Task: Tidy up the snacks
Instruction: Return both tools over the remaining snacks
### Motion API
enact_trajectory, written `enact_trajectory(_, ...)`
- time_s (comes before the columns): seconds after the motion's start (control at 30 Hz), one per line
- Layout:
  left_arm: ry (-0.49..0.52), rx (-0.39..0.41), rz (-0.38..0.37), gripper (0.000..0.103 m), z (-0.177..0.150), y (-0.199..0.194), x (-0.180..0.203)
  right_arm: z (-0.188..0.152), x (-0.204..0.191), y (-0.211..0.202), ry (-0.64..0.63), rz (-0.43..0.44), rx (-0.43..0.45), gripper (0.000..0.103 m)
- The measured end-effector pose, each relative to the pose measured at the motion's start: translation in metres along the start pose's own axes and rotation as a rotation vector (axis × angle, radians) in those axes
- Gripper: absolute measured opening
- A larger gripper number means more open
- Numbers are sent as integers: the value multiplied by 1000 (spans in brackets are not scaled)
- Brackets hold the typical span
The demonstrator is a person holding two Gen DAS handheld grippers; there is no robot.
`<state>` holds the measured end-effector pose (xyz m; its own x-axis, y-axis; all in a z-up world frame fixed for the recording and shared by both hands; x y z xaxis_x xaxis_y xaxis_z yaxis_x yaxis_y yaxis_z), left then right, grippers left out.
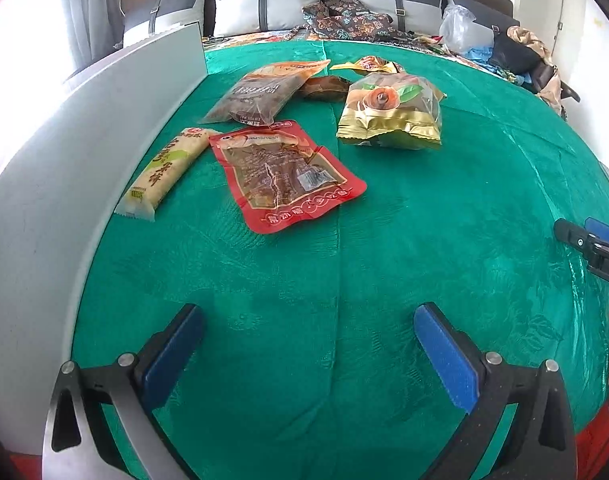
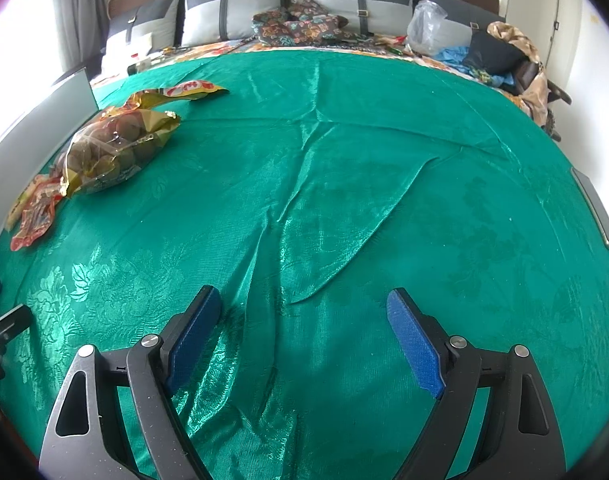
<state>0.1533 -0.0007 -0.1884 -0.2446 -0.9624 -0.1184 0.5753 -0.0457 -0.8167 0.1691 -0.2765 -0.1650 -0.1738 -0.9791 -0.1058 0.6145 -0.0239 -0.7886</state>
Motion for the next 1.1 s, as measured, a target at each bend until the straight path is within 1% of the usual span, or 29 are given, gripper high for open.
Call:
enact_trajectory(0.6,15,-14,-12,103,1,1,-1,-3,0,-3,0,2,0,88)
enact_trajectory(1.03,26,-9,-19,103,2,3,-1,-5,-2,-3,-2,-1,-1,89)
enact_trajectory(1.07,27,-6,-20,103,2,3,-1,-5,-4,-3,-6,-4,-4,89)
enact_trajectory(1.1,29,-3,-21,103,1,3,-1,-4,-6,-2,-14,0,-31,88)
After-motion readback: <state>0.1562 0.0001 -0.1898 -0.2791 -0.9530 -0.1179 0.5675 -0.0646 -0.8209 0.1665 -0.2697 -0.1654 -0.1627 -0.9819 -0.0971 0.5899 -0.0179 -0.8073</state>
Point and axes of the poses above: each gripper's, at about its wrist camera, not at the fingertips, and y roughly the way its jaws point, x to its right, z to its top, the point moved 7 cm from there along y, roughly the way its jaws point, and after that the axes turned 13 degrees about y, right-handed, at the moved point
